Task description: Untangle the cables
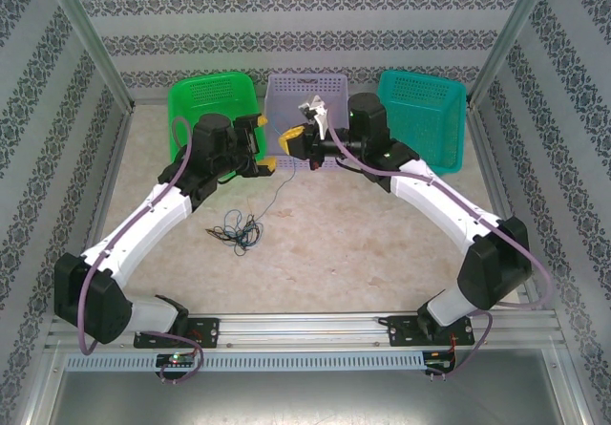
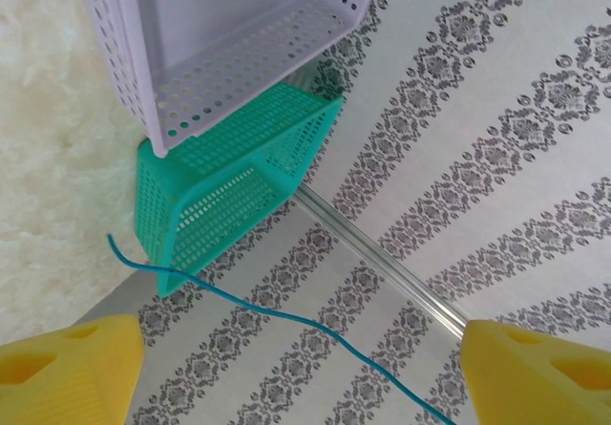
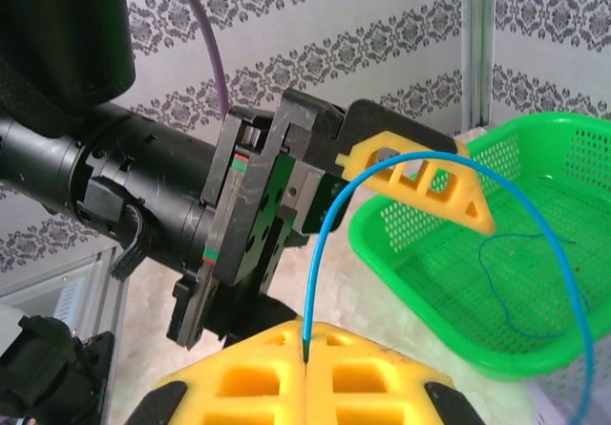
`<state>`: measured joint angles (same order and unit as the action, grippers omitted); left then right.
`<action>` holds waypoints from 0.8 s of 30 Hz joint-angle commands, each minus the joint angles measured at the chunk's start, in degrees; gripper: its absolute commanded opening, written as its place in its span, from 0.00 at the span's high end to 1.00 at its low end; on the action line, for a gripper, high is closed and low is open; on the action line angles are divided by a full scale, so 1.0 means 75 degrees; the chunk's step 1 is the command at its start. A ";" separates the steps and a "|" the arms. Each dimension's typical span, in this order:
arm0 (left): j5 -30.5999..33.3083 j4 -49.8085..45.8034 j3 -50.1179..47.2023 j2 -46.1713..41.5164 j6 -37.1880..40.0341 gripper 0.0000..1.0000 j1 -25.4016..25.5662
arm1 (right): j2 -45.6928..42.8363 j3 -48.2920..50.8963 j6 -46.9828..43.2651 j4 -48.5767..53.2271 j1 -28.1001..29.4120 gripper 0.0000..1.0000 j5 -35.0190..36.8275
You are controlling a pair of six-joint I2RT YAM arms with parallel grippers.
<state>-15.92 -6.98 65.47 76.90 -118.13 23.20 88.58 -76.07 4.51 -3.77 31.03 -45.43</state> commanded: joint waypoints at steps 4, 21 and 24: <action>-0.0305 0.1229 -0.0043 0.0328 -0.1795 0.13 0.0076 | 0.0200 0.0182 0.0169 -0.0855 0.0094 1.00 -0.0343; -0.0079 0.2513 -0.0110 0.1339 -0.2604 0.20 0.0175 | 0.0460 0.0263 0.1524 -0.2321 0.0077 1.00 -0.0704; 0.0184 0.3048 -0.0140 0.1632 -0.2790 0.28 0.0158 | 0.0392 0.0365 0.1566 -0.2322 0.0070 1.00 -0.0719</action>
<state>-16.93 8.45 65.01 87.64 -119.22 23.94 91.66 -74.59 14.81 -18.15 31.03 -48.82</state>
